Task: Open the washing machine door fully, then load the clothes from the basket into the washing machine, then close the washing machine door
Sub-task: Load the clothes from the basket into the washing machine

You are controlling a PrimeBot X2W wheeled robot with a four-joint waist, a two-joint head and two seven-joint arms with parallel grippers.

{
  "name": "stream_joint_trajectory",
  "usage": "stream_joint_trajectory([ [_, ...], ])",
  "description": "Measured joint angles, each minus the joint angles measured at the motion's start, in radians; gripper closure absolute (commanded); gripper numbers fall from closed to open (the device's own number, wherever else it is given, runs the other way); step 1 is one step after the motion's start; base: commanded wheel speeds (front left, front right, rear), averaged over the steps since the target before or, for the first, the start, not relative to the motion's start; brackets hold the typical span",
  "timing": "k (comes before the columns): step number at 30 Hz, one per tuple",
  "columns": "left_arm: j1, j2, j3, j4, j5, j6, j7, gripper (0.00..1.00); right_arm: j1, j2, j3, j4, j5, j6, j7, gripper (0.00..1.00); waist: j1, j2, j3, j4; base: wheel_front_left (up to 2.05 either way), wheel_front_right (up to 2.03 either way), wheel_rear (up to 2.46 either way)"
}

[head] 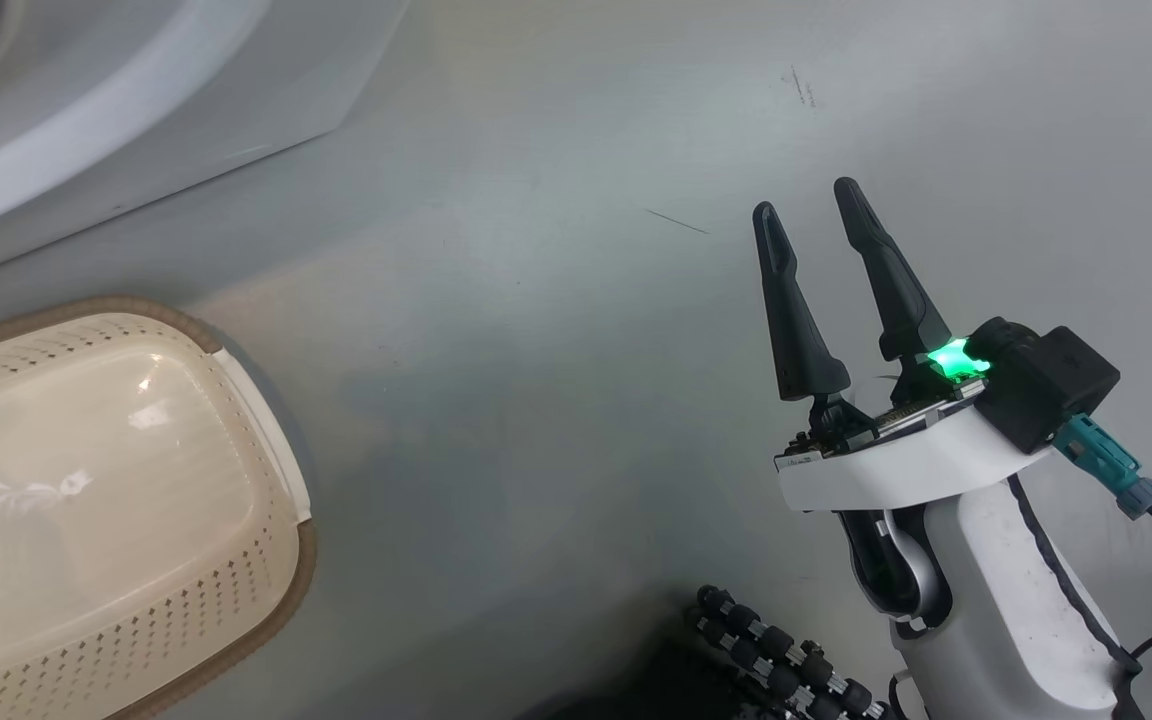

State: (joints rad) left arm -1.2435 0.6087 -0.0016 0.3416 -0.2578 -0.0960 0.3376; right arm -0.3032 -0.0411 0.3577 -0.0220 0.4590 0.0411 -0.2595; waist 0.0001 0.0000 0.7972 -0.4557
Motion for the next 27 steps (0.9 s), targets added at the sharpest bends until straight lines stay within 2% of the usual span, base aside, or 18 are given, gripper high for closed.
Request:
stream_joint_trajectory([
  [10, 0.036, -0.04, 0.007, 0.131, -0.043, 0.012, 0.026, 1.0, -0.01, 0.001, 0.002, 0.009, 0.0, -0.001, 0.0, 0.0, 0.0, 0.0, 0.009, 0.003, 0.0, 0.0, 0.0],
  [11, 0.039, -0.044, 0.007, 0.142, -0.049, 0.012, 0.033, 0.83, -0.016, 0.001, 0.002, 0.01, 0.0, -0.001, 0.0, 0.0, 0.0, 0.0, 0.009, 0.004, 0.0, 0.0, 0.0],
  [12, 0.043, -0.049, 0.007, 0.15, -0.054, 0.012, 0.032, 0.54, -0.019, 0.001, 0.001, 0.011, 0.0, -0.001, 0.0, 0.0, 0.0, 0.0, 0.008, 0.005, 0.0, 0.0, 0.0],
  [13, 0.047, -0.054, 0.006, 0.156, -0.054, 0.012, 0.026, 0.16, -0.019, 0.001, 0.001, 0.012, 0.0, -0.001, 0.0, 0.0, 0.0, 0.0, 0.006, 0.007, 0.0, 0.0, 0.0],
  [14, 0.05, -0.055, 0.005, 0.16, -0.054, 0.012, 0.021, 0.0, -0.019, 0.001, 0.002, 0.015, 0.0, -0.001, 0.0, 0.0, 0.0, 0.0, 0.003, 0.008, 0.0, 0.0, 0.0],
  [17, 0.049, -0.055, -0.001, 0.161, -0.054, 0.012, 0.015, 0.0, -0.019, 0.001, 0.0, 0.019, 0.0, -0.002, 0.0, 0.0, -0.0001, 0.0, -0.004, 0.014, 0.0, 0.0, 0.0],
  [27, 0.063, -0.094, -0.026, 0.164, -0.035, 0.012, -0.107, 0.0, -0.019, 0.0, -0.033, 0.03, -0.015, -0.015, 0.0, 0.0, -0.0001, 0.0, -0.042, 0.039, 0.0, 0.0, 0.0],
])
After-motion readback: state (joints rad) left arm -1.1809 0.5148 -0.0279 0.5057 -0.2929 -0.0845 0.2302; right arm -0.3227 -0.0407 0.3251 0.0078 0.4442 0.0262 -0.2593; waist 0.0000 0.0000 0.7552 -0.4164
